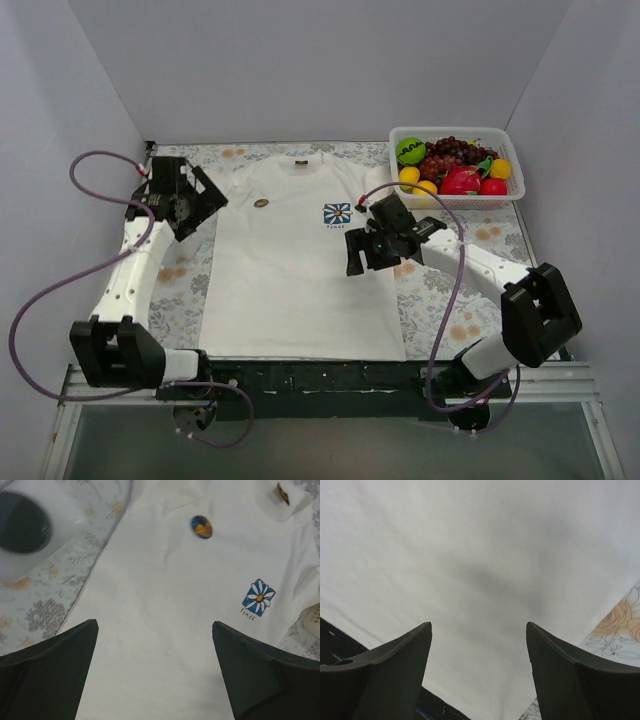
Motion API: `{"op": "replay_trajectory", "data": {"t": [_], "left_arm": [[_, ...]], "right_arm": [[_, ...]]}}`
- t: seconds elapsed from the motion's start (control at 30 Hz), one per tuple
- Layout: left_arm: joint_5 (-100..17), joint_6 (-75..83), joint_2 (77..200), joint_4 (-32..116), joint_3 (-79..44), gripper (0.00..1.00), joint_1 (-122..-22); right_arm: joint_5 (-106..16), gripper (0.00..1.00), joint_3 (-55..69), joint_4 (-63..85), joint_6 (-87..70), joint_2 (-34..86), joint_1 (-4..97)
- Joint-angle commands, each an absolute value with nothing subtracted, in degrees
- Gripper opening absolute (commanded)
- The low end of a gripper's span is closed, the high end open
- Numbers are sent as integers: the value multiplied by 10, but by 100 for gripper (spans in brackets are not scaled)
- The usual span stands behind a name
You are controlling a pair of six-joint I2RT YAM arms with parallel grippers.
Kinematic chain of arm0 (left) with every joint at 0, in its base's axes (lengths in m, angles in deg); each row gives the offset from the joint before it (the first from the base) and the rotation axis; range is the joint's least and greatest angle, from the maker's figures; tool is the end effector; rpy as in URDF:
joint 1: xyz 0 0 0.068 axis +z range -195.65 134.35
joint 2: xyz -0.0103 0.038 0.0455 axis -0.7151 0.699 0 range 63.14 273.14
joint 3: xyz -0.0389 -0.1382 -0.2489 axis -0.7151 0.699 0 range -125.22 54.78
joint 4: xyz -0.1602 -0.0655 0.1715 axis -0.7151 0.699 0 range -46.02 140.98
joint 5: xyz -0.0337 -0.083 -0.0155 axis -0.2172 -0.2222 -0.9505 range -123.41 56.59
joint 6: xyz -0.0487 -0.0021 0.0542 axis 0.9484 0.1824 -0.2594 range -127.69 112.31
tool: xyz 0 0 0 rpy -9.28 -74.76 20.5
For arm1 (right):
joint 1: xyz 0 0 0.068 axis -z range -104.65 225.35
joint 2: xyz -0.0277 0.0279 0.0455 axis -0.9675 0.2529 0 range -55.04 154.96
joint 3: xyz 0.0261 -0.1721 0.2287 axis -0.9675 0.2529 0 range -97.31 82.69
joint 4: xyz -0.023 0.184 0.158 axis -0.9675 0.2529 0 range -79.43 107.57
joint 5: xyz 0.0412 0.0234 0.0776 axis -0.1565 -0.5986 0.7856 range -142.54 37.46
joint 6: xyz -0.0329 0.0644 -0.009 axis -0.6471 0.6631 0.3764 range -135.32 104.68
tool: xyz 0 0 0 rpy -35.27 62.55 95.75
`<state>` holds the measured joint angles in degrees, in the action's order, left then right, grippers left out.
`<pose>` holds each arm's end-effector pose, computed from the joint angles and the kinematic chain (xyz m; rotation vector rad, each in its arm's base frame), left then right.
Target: Pin the brooch onto the clothing
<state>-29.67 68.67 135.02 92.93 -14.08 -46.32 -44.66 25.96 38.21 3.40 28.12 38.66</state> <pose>0.2448 0.0011 0.3208 -1.5818 1.9892 -0.4803 0.2311 0.1825 0.2353 -0.4625 2.5535 0.5493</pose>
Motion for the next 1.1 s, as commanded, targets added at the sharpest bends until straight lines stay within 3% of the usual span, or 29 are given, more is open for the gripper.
{"op": "replay_trajectory", "data": {"t": [0.0,0.2,0.47,0.63,0.9,1.07], "left_arm": [[-249,661,1467,882,-303,98,-542],[-160,641,1667,941,-545,98,-600],[-78,603,1853,993,-733,93,-602],[-53,602,1918,985,-747,83,-591],[-42,591,1963,955,-752,81,-559],[-43,586,1986,931,-756,68,-543]], "right_arm": [[-446,82,211,323,19,320,397],[-365,80,213,279,37,350,427],[-316,79,253,232,64,365,436],[-314,79,276,225,60,366,439],[-295,78,305,200,64,373,439],[-278,77,315,187,71,387,438]]}}
